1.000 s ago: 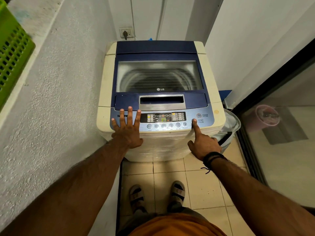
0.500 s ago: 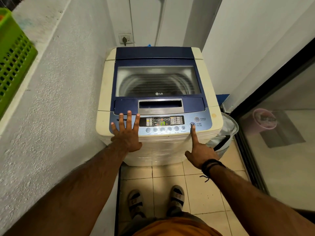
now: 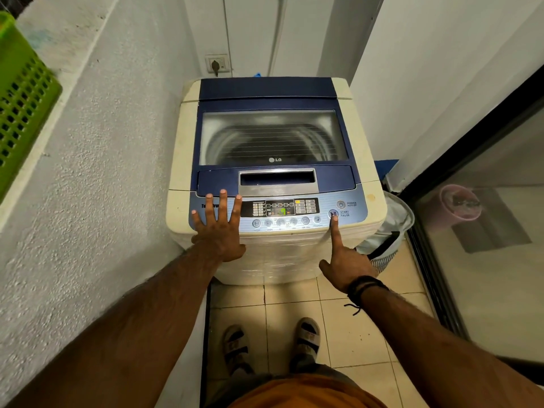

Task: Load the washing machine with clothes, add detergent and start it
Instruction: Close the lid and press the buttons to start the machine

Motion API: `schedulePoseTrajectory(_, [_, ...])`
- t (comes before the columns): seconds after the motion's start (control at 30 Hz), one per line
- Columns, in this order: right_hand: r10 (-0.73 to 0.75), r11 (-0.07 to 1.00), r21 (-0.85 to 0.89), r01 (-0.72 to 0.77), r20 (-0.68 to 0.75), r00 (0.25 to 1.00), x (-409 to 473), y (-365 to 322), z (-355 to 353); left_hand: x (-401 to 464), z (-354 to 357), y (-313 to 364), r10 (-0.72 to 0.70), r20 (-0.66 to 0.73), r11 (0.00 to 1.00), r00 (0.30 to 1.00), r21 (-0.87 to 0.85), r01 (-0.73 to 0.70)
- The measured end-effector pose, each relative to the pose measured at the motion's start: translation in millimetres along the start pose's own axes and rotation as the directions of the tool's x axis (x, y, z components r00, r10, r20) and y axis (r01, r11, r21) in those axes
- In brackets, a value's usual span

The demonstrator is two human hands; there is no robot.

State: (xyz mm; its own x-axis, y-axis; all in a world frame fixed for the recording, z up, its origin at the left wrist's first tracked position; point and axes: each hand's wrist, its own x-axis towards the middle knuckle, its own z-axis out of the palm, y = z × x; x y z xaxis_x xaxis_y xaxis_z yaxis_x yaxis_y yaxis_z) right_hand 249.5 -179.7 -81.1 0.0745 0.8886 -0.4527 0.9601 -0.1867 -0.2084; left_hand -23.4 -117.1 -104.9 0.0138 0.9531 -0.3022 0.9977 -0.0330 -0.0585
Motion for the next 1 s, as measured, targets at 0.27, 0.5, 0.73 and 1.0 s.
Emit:
schedulePoseTrajectory(0.27, [0.013,1.000,-0.023,-0.013,-0.009,1.000,-3,-2,-2,-1,-1,0,0.012,-0.015,1.000,1.000,-0.008,-0.012])
schedulePoseTrajectory(0.5, [0.045,0.997,-0.062,-0.046,-0.018,0.999,-13,-4,3,-1,1,-1,0.010,-0.040,1.000,0.999,-0.004,-0.011])
schedulePoseTrajectory(0.73, [-0.044,0.989,-0.141,0.030,-0.097,0.994,-31,9,32,-1,1,-1,0.007,-0.037,1.000,0.999,0.000,-0.007])
schedulePoseTrajectory(1.0, [0.087,0.974,-0.220,-0.056,0.132,0.987,-46,47,69,0,3,-2,0.011,-0.047,1.000,0.999,0.002,-0.011])
